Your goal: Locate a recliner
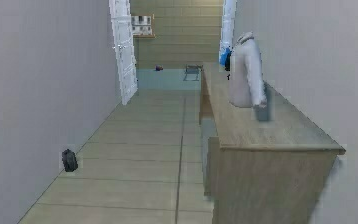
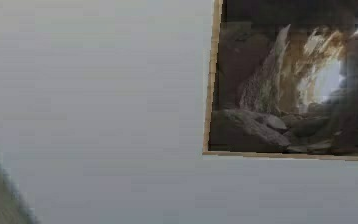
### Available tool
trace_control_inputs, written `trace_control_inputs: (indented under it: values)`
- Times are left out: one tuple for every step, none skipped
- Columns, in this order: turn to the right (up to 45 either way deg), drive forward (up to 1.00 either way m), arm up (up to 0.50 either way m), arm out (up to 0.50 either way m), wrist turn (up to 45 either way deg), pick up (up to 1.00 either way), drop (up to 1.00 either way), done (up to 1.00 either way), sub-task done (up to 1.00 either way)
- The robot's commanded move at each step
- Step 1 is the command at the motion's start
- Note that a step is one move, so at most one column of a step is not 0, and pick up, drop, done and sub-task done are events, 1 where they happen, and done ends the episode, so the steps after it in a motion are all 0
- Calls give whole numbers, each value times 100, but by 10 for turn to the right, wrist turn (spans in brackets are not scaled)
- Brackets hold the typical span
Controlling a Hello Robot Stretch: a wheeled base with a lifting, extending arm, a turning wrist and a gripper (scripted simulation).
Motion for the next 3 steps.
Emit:
trace_control_inputs:
  values:
    - [0, 25, 0, 0, 0, 0, 0, 0, 0]
    - [-450, 0, 0, 0, 0, 0, 0, 0, 0]
    - [-30, 0, 0, 0, 0, 0, 0, 0, 0]
